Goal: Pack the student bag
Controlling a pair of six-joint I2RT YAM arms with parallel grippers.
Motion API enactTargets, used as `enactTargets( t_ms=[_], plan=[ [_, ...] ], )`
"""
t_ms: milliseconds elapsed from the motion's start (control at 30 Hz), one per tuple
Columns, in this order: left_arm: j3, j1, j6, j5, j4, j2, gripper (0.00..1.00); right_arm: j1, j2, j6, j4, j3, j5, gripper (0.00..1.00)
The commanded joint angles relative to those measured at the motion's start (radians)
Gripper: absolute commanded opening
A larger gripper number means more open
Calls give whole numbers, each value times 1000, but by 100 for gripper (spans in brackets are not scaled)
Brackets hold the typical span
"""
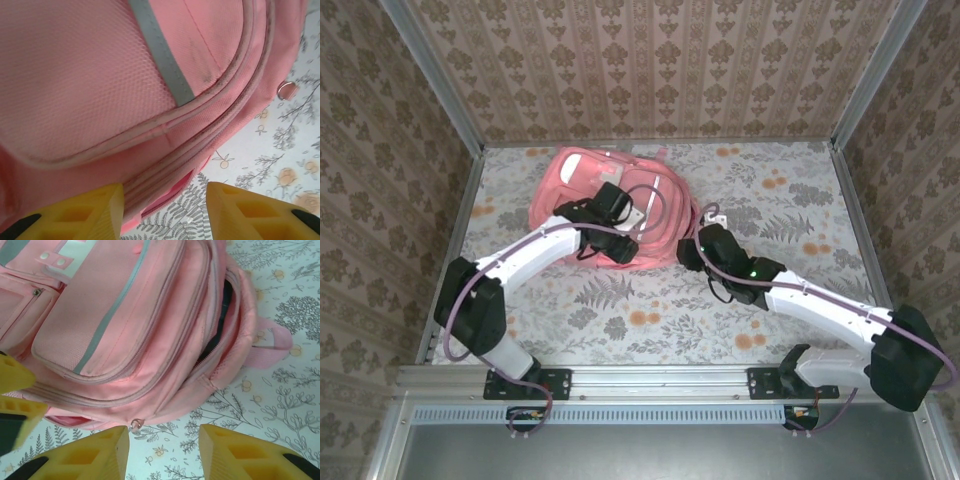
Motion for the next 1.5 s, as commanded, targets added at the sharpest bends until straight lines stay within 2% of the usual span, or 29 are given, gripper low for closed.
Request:
enactTargets(
  t_ms=[0,100,200,367,500,600,667,733,967,1167,1267,1400,1467],
  plan=[
    [21,-31,93,-113,25,24,51,-6,-35,37,-38,-29,-15,43],
    [11,-44,141,-143,65,38,58,-6,-54,49,-38,-46,-24,43],
    [2,-59,191,-181,68,64,61,-7,-69,53,-47,-55,-22,43],
    [-45,-87,248,-252,96,101,61,-7,-85,56,-55,-63,-22,44],
    [-45,-91,254,-344,127,119,56,-7,-91,59,-43,-69,-37,44],
    [-32,-96,255,-389,131,121,37,-7,-90,62,-21,-76,-61,44],
    [-22,-96,250,-387,128,117,16,-6,-86,68,4,-85,-79,44],
    [-9,-99,244,-398,131,112,0,-6,-82,76,30,-94,-96,44],
    [100,-95,187,-345,112,92,0,-3,-73,78,152,-133,-143,40],
    [246,-78,116,-263,58,122,0,10,-25,85,362,-198,-166,38],
    [294,-70,92,-236,45,138,0,11,52,95,485,-206,-220,30],
    [346,-59,72,-205,29,161,0,18,192,82,510,-116,-324,37],
    [359,-55,63,-188,24,168,0,37,290,65,530,-70,-333,37]
  ],
)
